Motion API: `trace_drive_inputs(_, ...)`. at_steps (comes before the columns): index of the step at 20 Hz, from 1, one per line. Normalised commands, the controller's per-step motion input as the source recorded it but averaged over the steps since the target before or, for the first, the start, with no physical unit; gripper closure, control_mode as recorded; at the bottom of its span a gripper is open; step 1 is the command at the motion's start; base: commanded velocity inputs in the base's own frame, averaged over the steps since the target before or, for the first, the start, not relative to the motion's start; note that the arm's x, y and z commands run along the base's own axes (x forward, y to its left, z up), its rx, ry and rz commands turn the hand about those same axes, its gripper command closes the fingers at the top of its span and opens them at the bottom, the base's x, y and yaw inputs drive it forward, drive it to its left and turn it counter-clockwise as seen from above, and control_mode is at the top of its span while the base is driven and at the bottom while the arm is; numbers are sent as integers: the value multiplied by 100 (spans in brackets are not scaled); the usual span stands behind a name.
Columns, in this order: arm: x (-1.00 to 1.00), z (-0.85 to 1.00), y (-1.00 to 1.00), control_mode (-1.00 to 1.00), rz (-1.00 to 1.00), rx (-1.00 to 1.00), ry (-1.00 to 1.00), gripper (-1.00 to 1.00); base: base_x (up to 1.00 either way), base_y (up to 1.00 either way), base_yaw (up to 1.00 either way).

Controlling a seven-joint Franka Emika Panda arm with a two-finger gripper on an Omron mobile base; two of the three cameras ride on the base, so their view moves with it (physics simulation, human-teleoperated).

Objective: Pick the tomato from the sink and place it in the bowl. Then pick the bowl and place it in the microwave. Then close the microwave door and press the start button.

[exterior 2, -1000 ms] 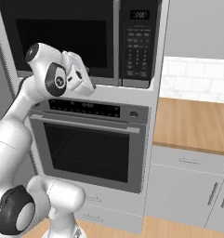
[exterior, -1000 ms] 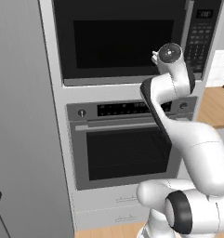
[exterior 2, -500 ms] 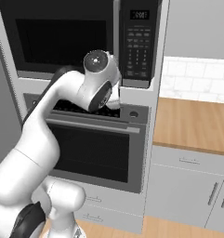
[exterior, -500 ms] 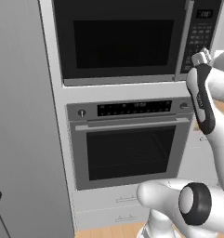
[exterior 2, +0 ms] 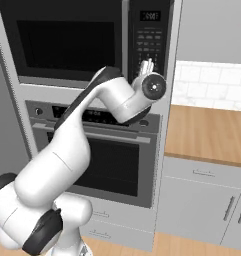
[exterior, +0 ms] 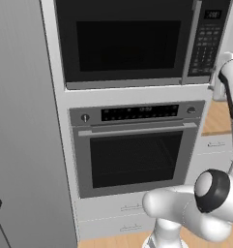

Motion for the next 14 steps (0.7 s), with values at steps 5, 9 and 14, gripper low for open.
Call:
trace_drive_inputs(5,48,0,1,-100,0,10,-13,100,0,0,0)
trace_drive_inputs(9,65,0,9,-100,-1,0,-17,100,0,0,0)
trace_drive_inputs(14,54,0,8,-100,-1,0,-15,100,0,0,0)
